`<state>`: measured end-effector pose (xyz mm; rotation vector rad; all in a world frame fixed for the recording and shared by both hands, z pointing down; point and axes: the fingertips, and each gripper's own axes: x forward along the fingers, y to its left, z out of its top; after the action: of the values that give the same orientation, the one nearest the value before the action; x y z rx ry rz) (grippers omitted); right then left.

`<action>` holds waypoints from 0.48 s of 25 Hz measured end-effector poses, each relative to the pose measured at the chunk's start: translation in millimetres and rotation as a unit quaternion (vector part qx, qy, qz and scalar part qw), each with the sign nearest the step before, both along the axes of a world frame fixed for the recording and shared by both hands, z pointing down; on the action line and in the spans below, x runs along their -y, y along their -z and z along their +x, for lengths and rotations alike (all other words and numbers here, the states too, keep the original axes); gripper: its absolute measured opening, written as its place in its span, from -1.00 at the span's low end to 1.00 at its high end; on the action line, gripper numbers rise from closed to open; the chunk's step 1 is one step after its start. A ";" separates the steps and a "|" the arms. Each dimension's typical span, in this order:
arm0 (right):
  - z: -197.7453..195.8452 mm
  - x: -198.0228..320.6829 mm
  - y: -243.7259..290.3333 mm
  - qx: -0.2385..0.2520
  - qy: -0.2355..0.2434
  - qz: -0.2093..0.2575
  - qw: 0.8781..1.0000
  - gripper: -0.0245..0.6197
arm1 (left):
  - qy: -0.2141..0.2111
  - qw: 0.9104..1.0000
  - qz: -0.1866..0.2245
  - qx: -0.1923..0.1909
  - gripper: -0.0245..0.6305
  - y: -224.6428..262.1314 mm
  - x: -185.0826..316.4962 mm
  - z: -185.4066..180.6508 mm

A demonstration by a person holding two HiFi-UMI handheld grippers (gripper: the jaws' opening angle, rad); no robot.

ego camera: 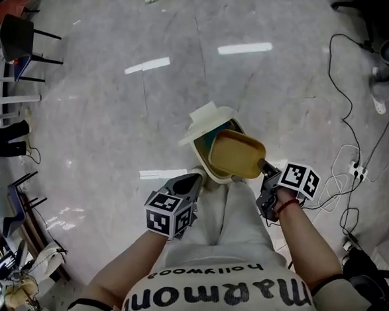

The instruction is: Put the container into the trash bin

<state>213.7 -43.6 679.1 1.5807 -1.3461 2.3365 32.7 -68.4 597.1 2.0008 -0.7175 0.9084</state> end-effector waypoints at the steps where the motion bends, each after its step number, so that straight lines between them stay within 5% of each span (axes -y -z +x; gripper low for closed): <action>1: -0.4 2.6 -10.2 -0.011 0.008 -0.007 1.000 -0.86 | 0.001 1.000 -0.002 -0.001 -0.92 -6.2 -1.5 0.8; 12: -30.7 -6.9 -86.7 -0.122 0.027 -0.122 0.985 -0.86 | -0.050 0.994 -0.006 0.100 -0.91 -90.6 -13.7 -17.3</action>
<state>183.0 -36.7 765.8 1.6645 -0.9979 2.0972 15.4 -54.8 687.7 1.9680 -0.7239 1.1838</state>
